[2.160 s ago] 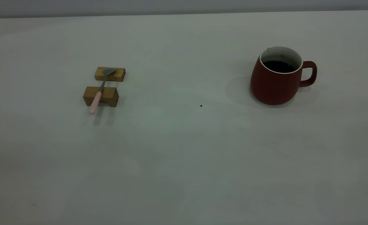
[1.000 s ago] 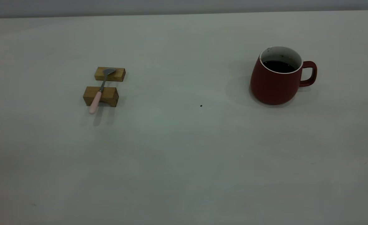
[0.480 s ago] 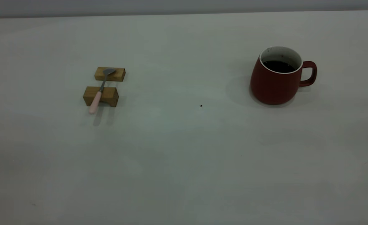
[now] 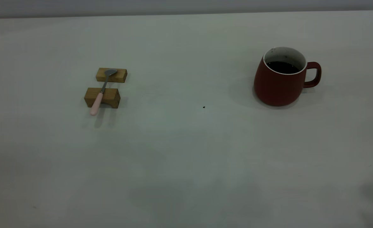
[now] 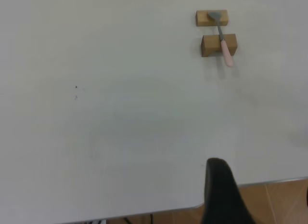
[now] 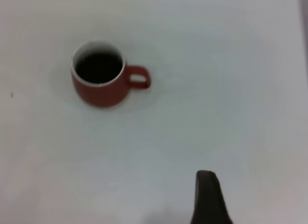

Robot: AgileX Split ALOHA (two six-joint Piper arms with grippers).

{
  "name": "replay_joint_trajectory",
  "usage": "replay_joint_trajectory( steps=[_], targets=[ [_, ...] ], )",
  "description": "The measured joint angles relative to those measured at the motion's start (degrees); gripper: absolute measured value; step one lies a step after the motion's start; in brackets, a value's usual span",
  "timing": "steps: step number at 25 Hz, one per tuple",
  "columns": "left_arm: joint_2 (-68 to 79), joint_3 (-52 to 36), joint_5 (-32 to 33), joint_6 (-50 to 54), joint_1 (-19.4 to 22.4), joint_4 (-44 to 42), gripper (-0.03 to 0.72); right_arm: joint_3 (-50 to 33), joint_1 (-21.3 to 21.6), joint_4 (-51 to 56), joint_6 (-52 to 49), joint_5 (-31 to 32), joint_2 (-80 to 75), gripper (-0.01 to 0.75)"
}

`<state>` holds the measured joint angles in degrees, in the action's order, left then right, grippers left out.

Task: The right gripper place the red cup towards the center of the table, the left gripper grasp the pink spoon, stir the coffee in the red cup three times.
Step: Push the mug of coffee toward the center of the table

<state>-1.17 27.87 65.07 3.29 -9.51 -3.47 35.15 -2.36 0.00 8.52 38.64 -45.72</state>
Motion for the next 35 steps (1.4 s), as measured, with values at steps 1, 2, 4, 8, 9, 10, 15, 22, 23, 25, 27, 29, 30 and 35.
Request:
replay_joint_trajectory(
  steps=[1, 2, 4, 8, 9, 10, 15, 22, 23, 25, 27, 29, 30, 35],
  targets=[
    [0.0, 0.0, 0.0, 0.0, 0.0, 0.0, 0.492, 1.1, 0.0, 1.1, 1.8, -0.6, -3.7, 0.547],
    [0.0, 0.0, 0.0, 0.0, 0.0, 0.0, 0.492, 2.3, 0.0, 2.3, 3.5, -1.1, -7.4, 0.548],
    [0.0, 0.0, 0.0, 0.0, 0.0, 0.0, 0.492, 4.6, 0.0, 4.5, 7.0, -1.7, -13.9, 0.549],
    [0.0, 0.0, 0.0, 0.0, 0.0, 0.0, 0.492, 8.6, 0.0, 6.4, 14.2, -3.2, -25.6, 0.549],
    [0.0, 0.0, 0.0, 0.0, 0.0, 0.0, 0.492, 9.3, 0.0, 6.4, 16.2, -4.3, -28.2, 0.549],
    [0.0, 0.0, 0.0, 0.0, 0.0, 0.0, 0.492, 9.9, 0.0, 6.4, 18.4, -6.2, -30.3, 0.549],
    [0.0, 0.0, 0.0, 0.0, 0.0, 0.0, 0.492, 11.0, 0.0, 6.4, 33.6, -22.5, -41.3, 0.549],
    [0.0, 0.0, 0.0, 0.0, 0.0, 0.0, 0.492, 14.7, 0.0, 6.5, 45.4, -33.1, -56.7, 0.549],
    [0.0, 0.0, 0.0, 0.0, 0.0, 0.0, 0.492, 16.0, 0.0, 6.8, 45.7, -32.6, -58.6, 0.548],
    [0.0, 0.0, 0.0, 0.0, 0.0, 0.0, 0.492, 18.8, 0.0, 8.4, 45.8, -30.7, -61.8, 0.537],
    [0.0, 0.0, 0.0, 0.0, 0.0, 0.0, 0.492, 22.4, 0.0, 10.7, 46.0, -27.9, -65.0, 0.521],
    [0.0, 0.0, 0.0, 0.0, 0.0, 0.0, 0.492, 25.4, 0.0, 12.2, 46.7, -25.5, -67.6, 0.502],
    [0.0, 0.0, 0.0, 0.0, 0.0, 0.0, 0.492, 28.0, 0.0, 13.0, 49.5, -23.7, -69.8, 0.484],
    [0.0, 0.0, 0.0, 0.0, 0.0, 0.0, 0.492, 30.0, 0.0, 15.4, 58.9, -21.4, -73.6, 0.464]
  ],
)
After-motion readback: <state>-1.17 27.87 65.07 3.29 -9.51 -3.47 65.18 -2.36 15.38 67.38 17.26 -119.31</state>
